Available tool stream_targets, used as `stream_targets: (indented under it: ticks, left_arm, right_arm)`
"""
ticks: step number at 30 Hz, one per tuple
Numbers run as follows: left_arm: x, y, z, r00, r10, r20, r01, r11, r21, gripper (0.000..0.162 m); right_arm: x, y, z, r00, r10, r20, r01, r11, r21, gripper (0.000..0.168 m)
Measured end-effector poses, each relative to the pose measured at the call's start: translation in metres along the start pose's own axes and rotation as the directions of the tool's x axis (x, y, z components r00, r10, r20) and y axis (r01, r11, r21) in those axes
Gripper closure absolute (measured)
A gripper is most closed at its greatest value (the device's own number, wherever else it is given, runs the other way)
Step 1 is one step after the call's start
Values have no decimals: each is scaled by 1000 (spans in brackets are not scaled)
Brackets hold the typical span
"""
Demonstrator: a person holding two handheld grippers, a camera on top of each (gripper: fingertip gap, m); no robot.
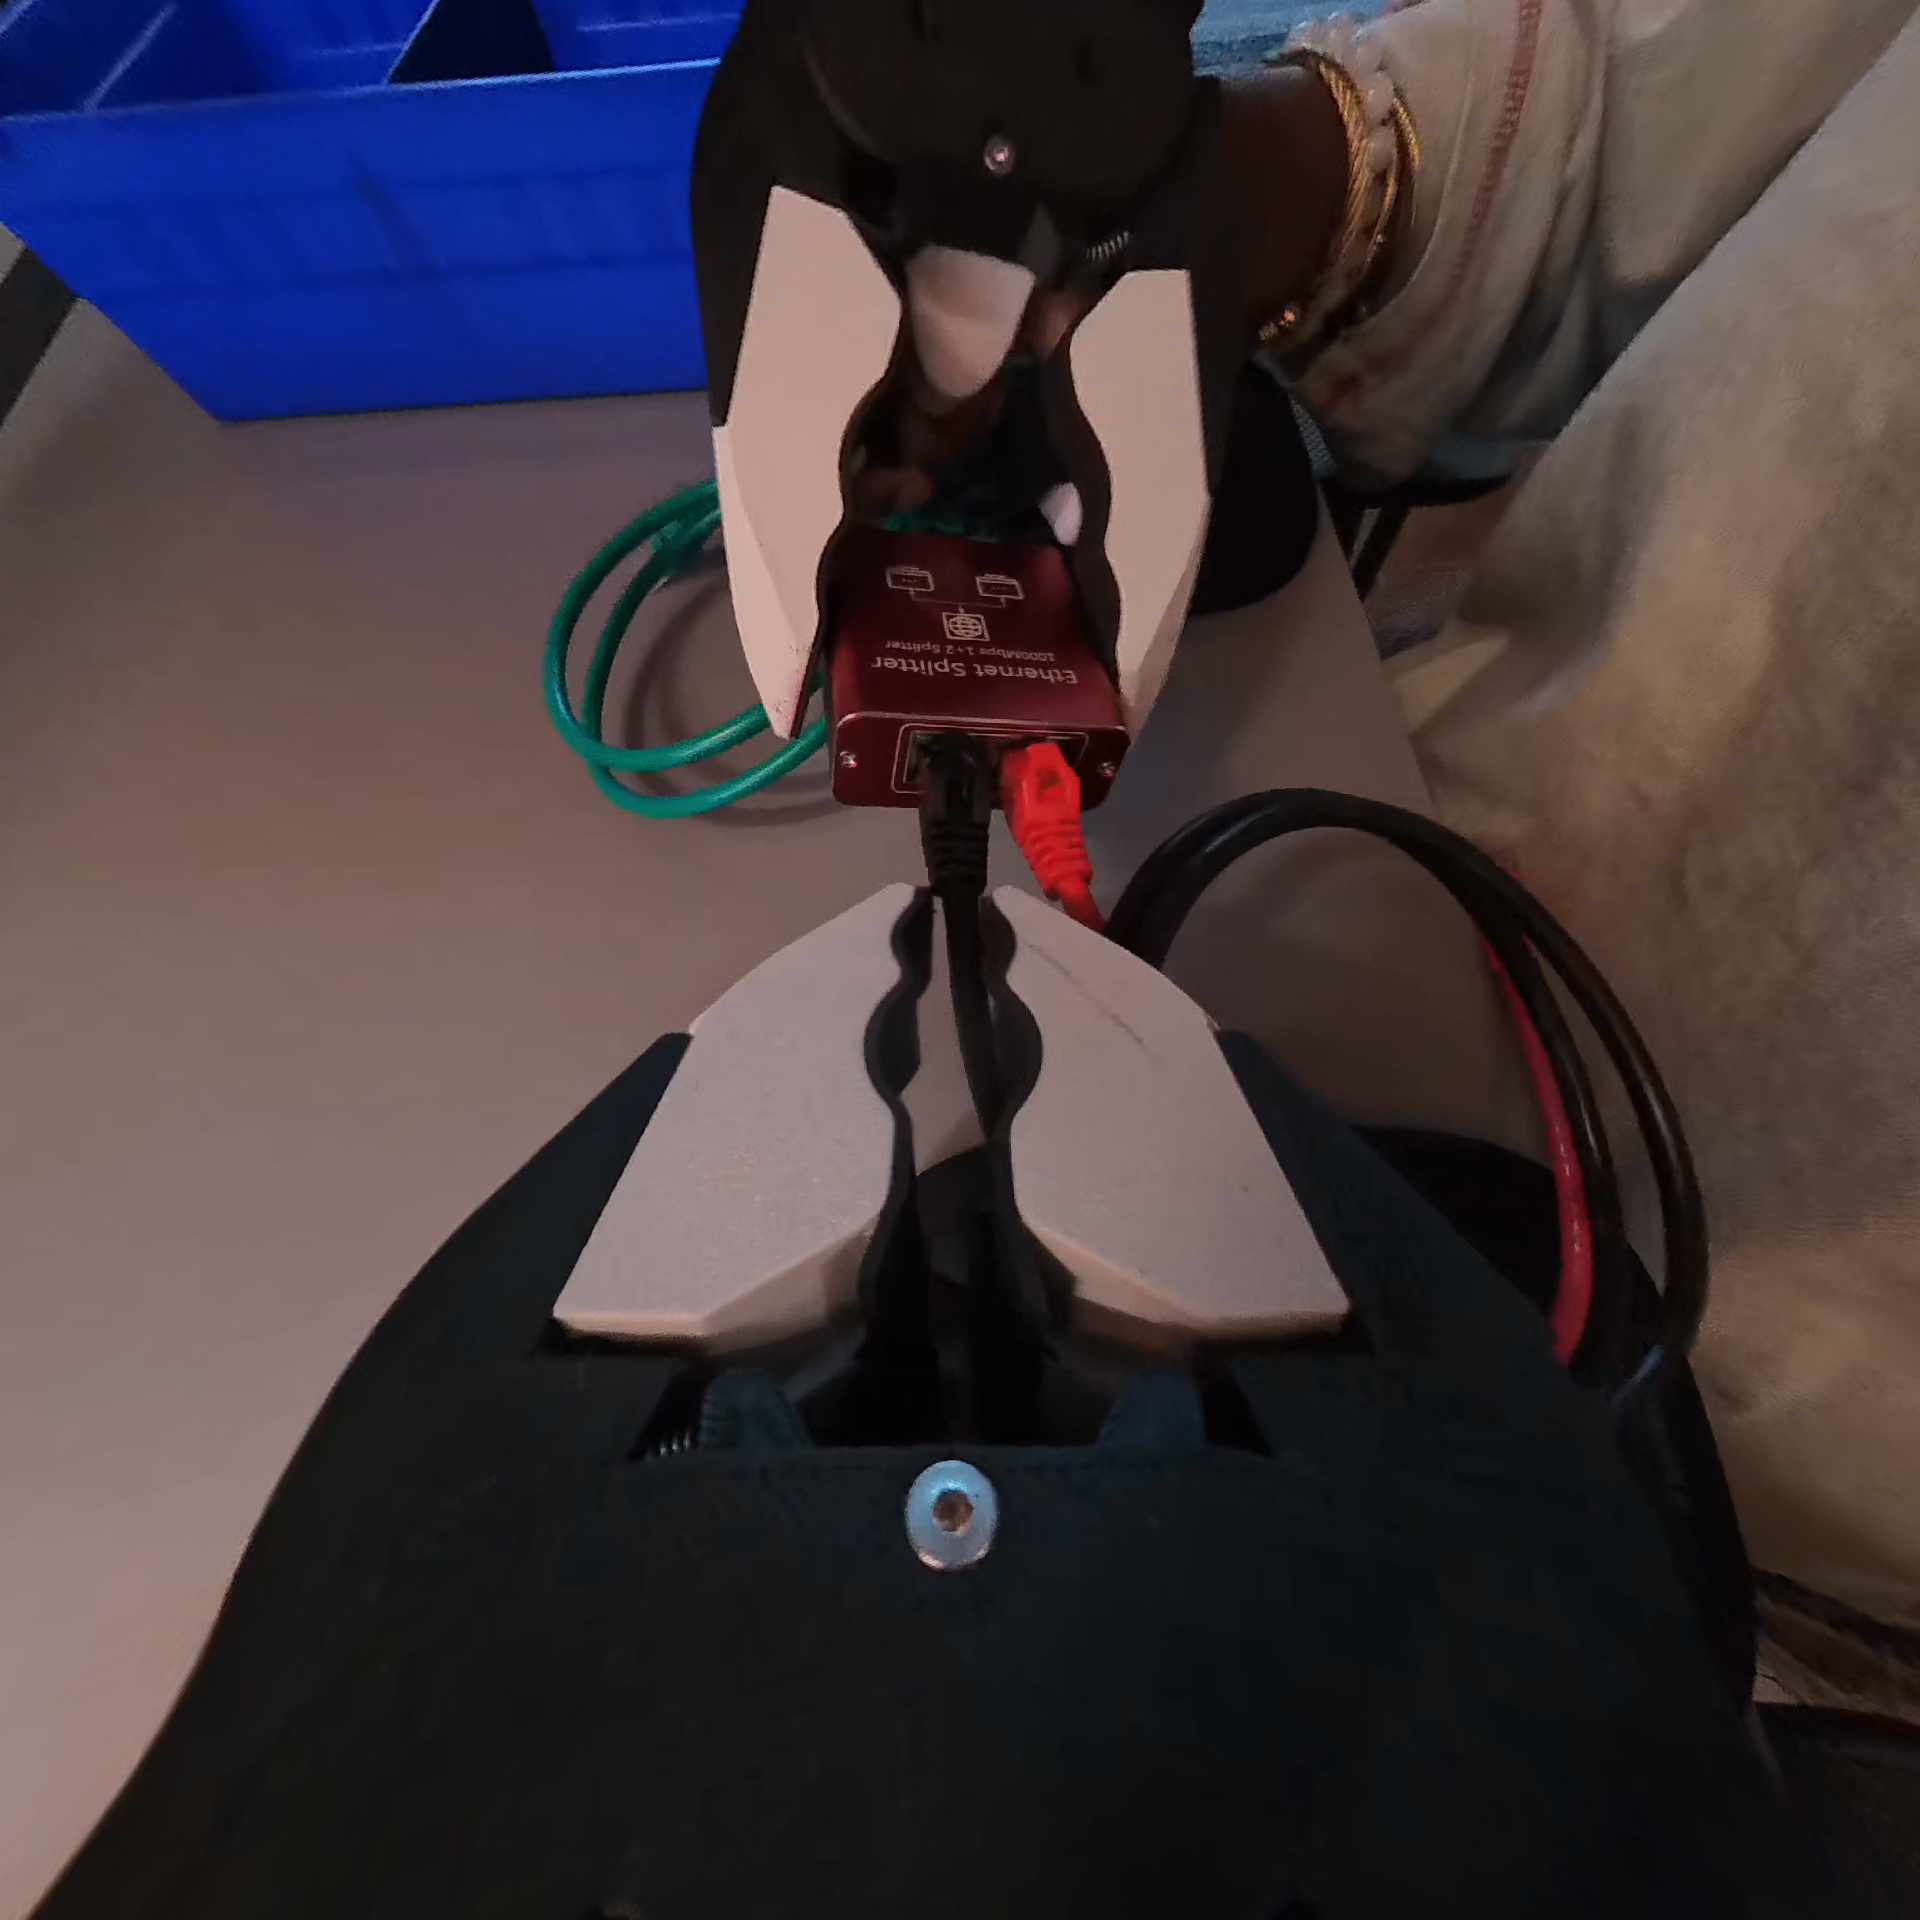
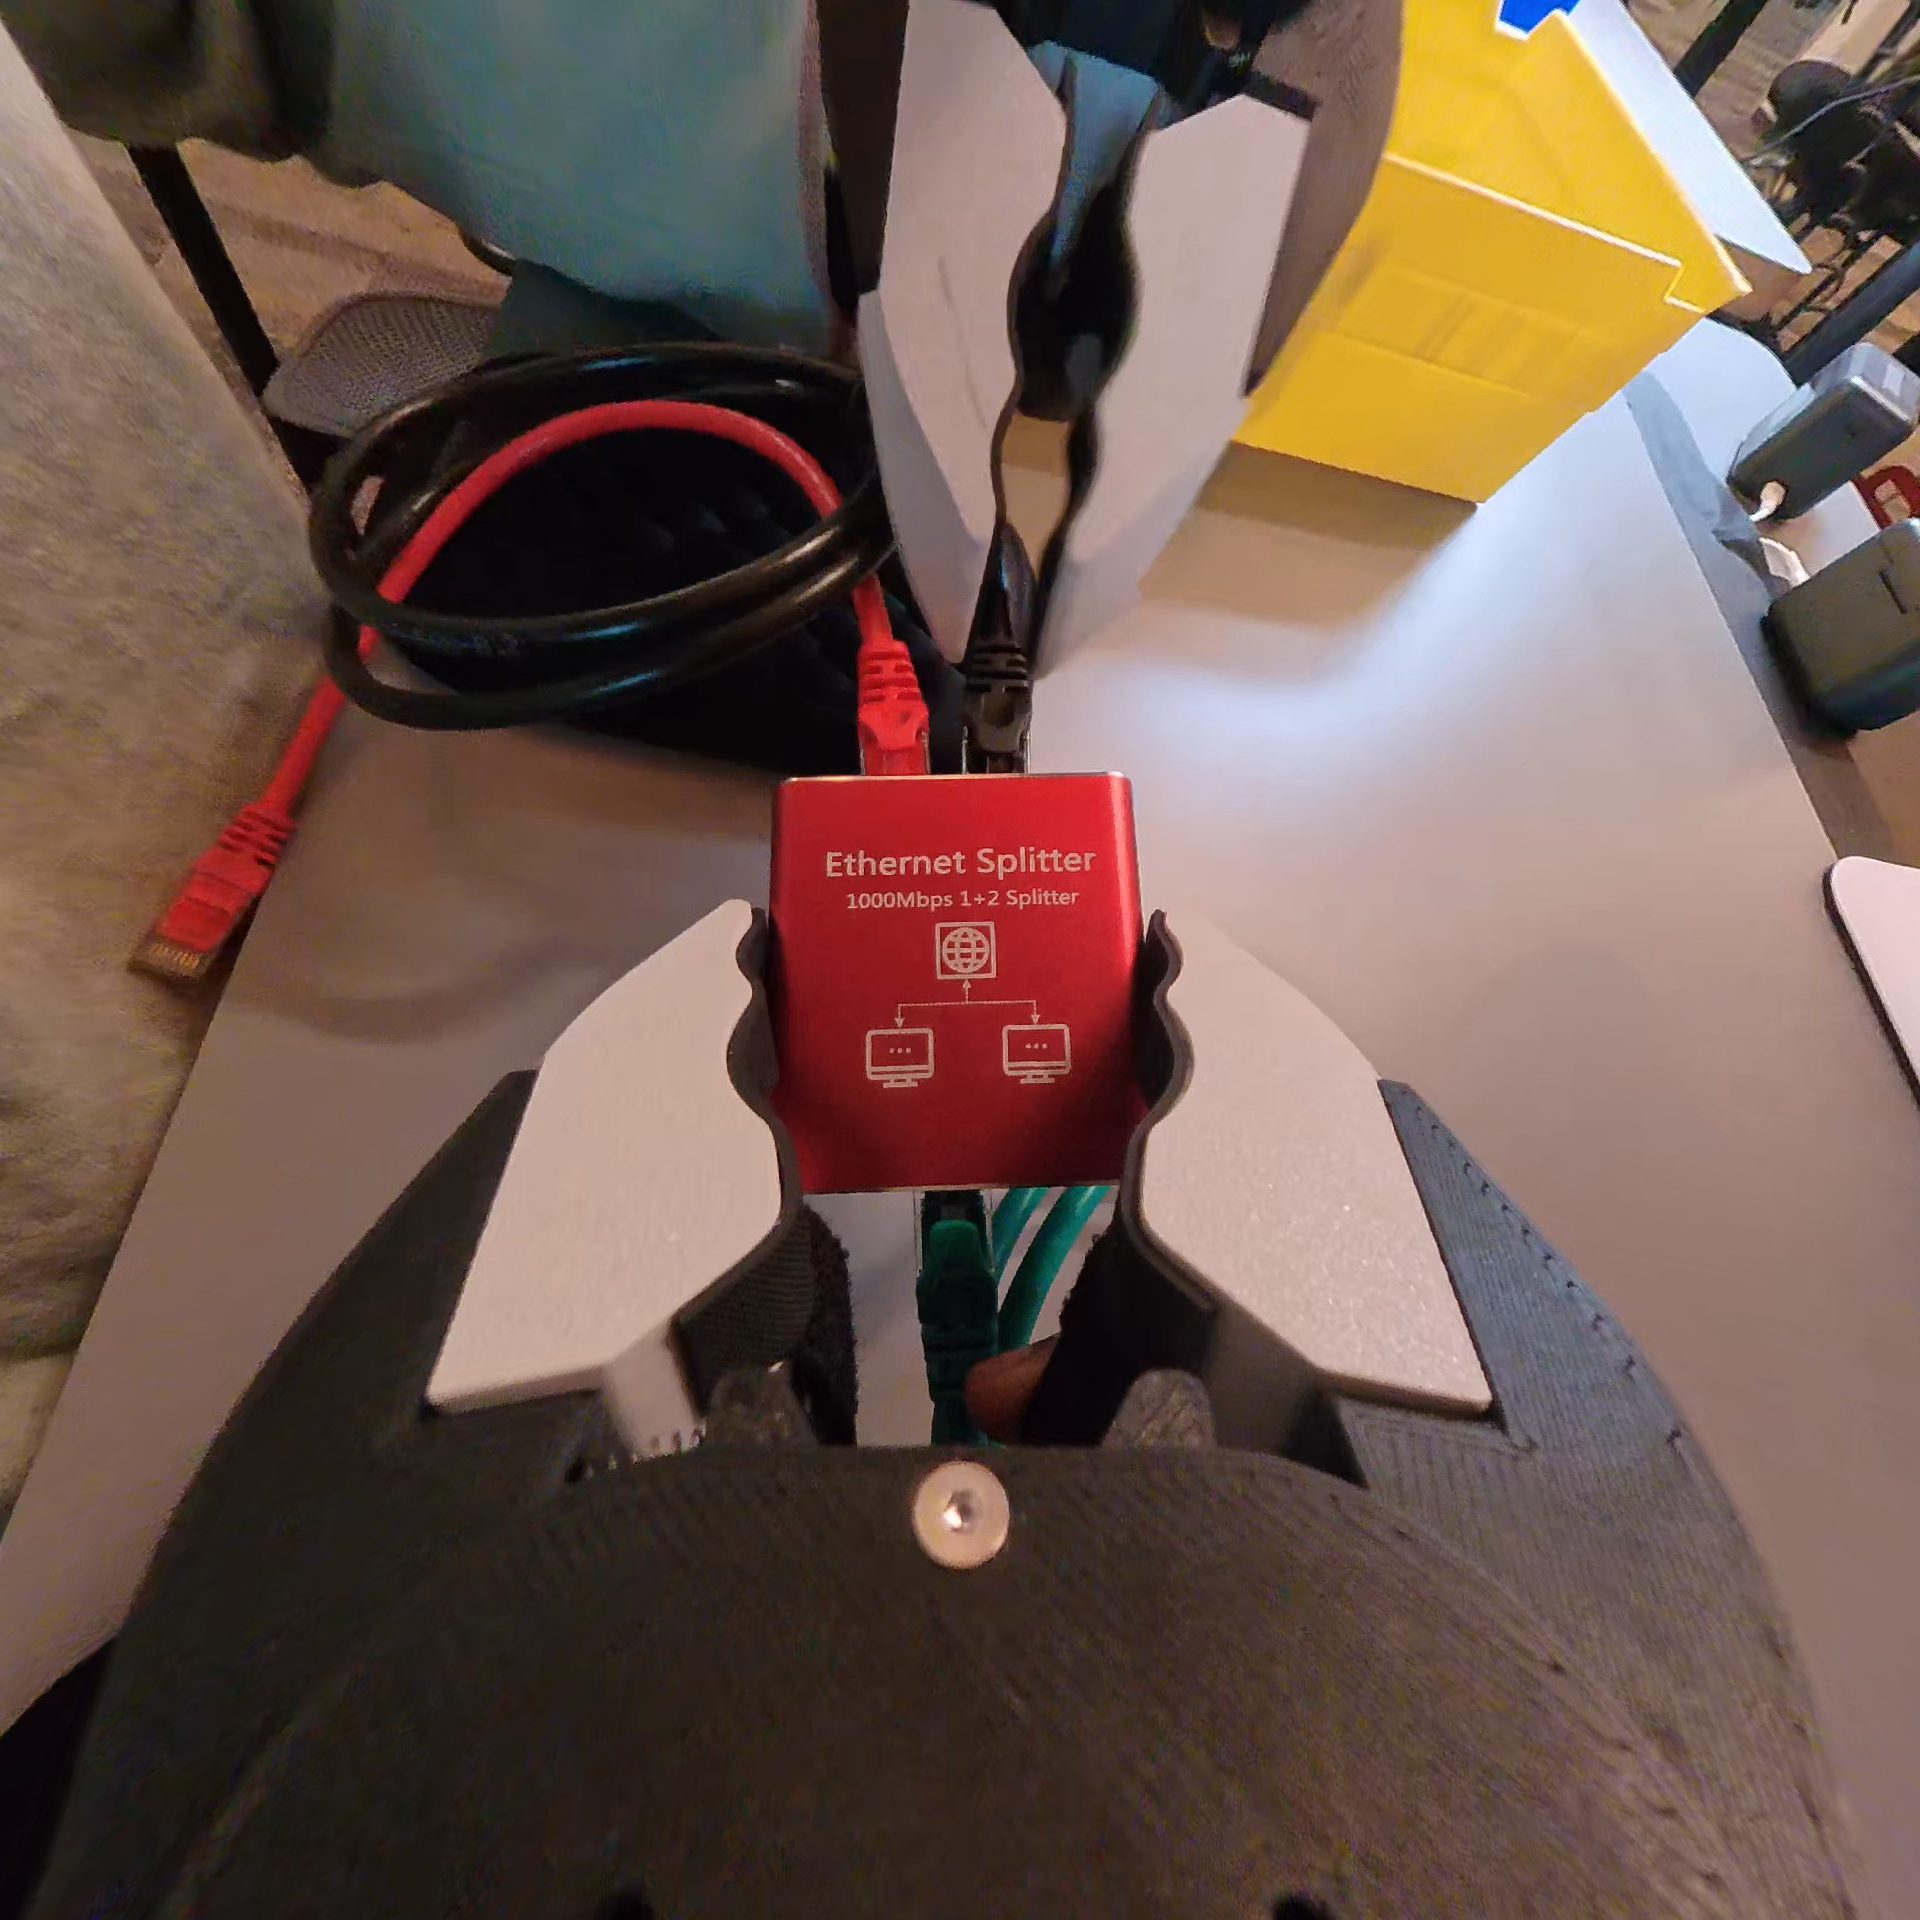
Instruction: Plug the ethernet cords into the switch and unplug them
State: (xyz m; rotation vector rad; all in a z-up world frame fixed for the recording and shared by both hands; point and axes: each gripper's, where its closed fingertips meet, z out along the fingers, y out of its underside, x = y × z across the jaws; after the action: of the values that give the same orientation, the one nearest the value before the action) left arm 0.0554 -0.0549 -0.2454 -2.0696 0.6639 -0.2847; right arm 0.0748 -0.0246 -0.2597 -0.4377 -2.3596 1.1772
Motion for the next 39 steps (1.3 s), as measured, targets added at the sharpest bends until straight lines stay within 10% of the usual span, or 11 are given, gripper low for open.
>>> stream_targets:
  ticks: [17,22,26,32,39]
  left_arm:
    - [-13,15,11,992,-18,127,38,988,-153,158]
    - [-22,-4,-4,985,-49,164,56,998,-42,151]
    - [-40,-38,-48,932,-35,360,-11,992,127,107]
    - [-38,-73,-135,772,-167,614,-150,890,431,104]
    - [-29,-53,-148,658,-251,710,-168,871,463,112]
  right_arm:
    - [9,8,6,997,49,-61,-55,993,-108,101]
    - [18,-2,-1,993,39,-113,-44,998,-40,100]
    - [26,-12,-10,986,-42,-163,35,998,-47,99]
    - [43,-25,-30,959,-118,-257,109,993,-48,99]
    - [91,-53,-97,814,-214,-540,205,976,-78,99]
